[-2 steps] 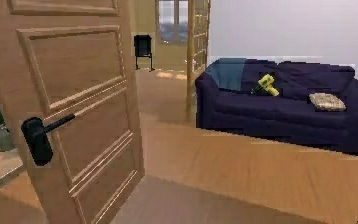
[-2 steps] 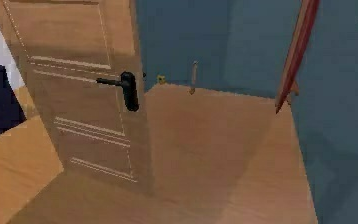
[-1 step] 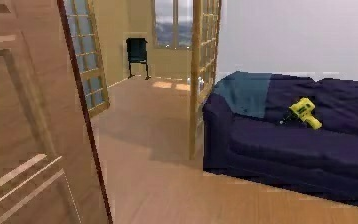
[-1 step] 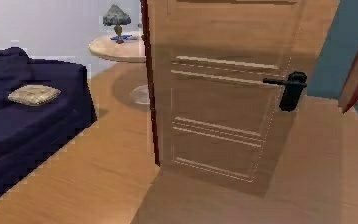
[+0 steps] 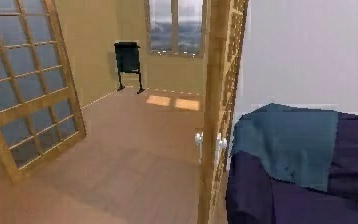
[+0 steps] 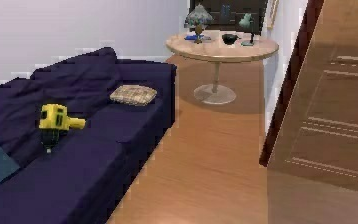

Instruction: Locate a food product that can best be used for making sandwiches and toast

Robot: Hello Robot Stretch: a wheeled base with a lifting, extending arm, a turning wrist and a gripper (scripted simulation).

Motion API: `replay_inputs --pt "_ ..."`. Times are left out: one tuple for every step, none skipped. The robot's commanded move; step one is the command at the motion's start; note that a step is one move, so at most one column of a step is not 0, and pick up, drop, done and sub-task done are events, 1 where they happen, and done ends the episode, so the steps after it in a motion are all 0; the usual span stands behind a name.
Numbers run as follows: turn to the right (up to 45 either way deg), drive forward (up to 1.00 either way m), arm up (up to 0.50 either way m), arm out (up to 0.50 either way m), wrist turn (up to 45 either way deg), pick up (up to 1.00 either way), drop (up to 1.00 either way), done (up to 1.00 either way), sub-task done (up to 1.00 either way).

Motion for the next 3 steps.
replay_inputs --pt "0.0 0.3 0.0 0.0 0.0 0.0 0.0 0.0 0.0" --pt "-36.0 0.0 0.0 0.0 0.0 0.0 0.0 0.0 0.0" --pt "0.0 0.7 0.0 0.0 0.0 0.0 0.0 0.0 0.0"
